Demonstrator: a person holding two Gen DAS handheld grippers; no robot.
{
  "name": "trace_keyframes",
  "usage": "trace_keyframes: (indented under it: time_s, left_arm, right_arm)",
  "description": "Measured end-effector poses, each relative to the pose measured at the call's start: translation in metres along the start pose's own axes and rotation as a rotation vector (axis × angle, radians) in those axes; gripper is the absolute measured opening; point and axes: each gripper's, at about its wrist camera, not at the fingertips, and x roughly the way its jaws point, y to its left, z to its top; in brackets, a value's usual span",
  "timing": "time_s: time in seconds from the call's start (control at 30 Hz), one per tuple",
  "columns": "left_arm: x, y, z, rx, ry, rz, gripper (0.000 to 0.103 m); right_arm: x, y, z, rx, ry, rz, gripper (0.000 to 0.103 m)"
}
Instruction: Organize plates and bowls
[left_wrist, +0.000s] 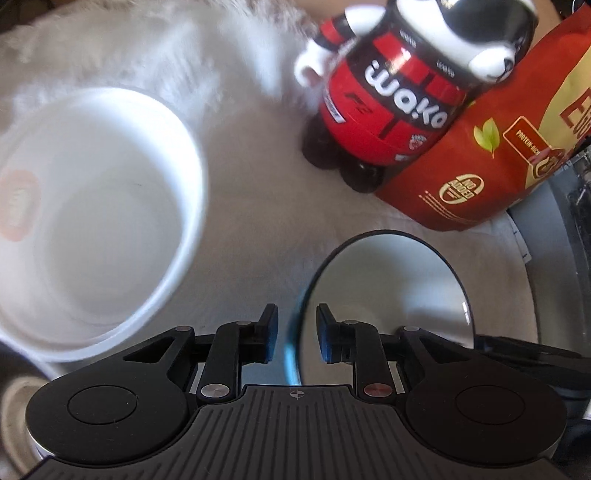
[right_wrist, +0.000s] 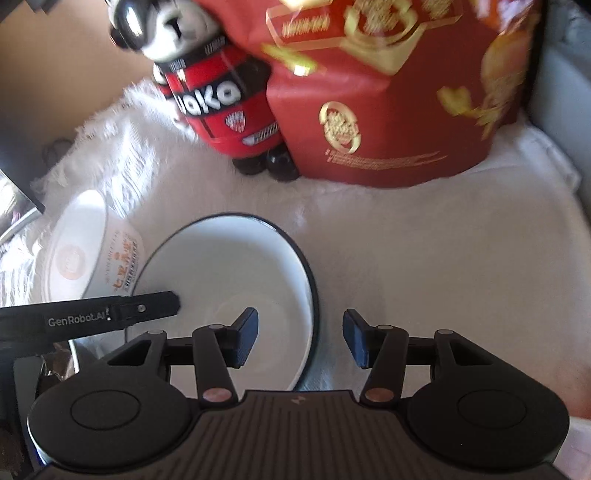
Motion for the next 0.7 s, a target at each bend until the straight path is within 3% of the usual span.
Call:
trace_keyframes:
  time_s: [0.13,0.5,0.7]
  left_arm:
    - [0.012,-0.006,0.006,0.015,0.016,0.009,0.025]
    - [0.026,-0.001,0.013,0.004,0.066,-0.029,0.027]
    - [0.028,-0.002,0.015,-0.016,0.078,-0.039,0.027]
  right_arm:
    - [0.026,-0.001,0.005,0.020,0.080,0.014,0.029]
    - [0.027,-0.009,0.007,0.030,0.086,0.050,0.027]
    - [0.033,-0.006,0.008,0.036,0.085,0.036,0.031]
